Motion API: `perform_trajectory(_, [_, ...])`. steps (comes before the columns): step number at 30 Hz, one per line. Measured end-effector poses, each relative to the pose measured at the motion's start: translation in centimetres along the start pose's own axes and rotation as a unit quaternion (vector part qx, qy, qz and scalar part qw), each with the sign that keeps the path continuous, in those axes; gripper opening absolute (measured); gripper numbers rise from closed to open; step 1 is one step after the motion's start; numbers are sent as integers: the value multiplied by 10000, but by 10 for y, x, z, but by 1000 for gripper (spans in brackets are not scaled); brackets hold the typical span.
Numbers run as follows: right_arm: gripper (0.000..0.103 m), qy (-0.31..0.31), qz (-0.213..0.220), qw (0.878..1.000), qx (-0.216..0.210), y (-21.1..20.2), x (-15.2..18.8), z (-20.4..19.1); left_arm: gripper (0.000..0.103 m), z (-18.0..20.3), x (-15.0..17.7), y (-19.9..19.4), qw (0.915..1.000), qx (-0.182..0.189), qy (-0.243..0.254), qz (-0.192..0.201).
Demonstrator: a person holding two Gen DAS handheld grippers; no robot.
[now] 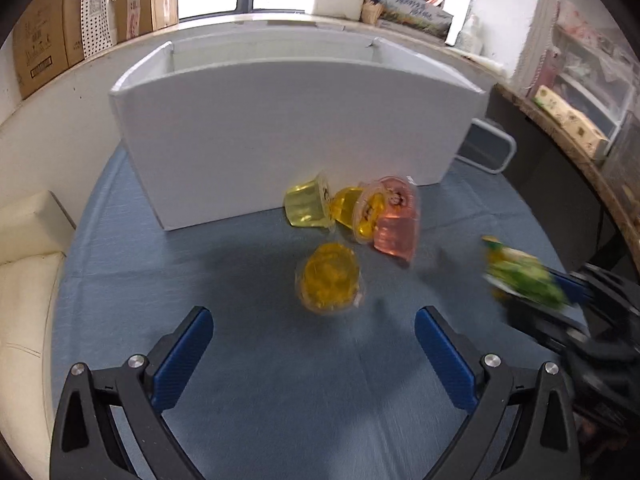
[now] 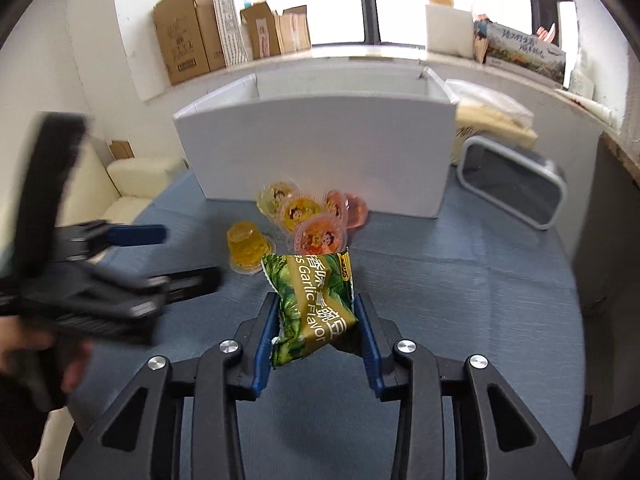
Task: Organize snacks
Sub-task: 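Grasp the yellow jelly cup with the left tool while the right tool holds the bag, then carry the bag and jelly cup over the white box and open both tools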
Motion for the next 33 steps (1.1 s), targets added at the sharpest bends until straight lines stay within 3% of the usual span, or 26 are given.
perform_trajectory(6, [40,204,185,9996,34,-26,0,14,100,8,-8,27,10000,-15,75,-2])
perform_trajectory(8, [40,286,202,9994,36,-28,2,18,72,10,-9,34,9999,-26,104,-23])
perform_trajectory(9, [40,309,194,9993,41,-28,3,20,67,11,-8,37,9999,-48,139,-83])
perform_trajectory(11, [40,360,162,9992,21,-27,6,21,45,13,-8,34,9996,-89,254,19])
perform_trajectory(12, [40,388,153,9991,1,-26,7,21,43,14,-8,32,9997,-57,242,62])
perform_trajectory(18, [40,420,139,9990,-86,-24,11,18,42,13,-2,17,9995,194,208,162])
perform_trajectory(23, [40,400,156,9990,-144,-22,10,12,42,14,-1,-20,9980,295,367,410])
perform_trajectory(33, [40,278,506,9980,-245,-29,-38,2,42,5,-46,-85,9927,454,476,1012])
Point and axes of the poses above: each gripper's, at about its wrist camera, not at the fingertips, and y roughly the way its jaws point, z to its right, x to its underside, the point moved 7 cm from there along y, roughly the way its jaws point, and after that the axes turned 8 degrees about z, right-handed, at the moved point
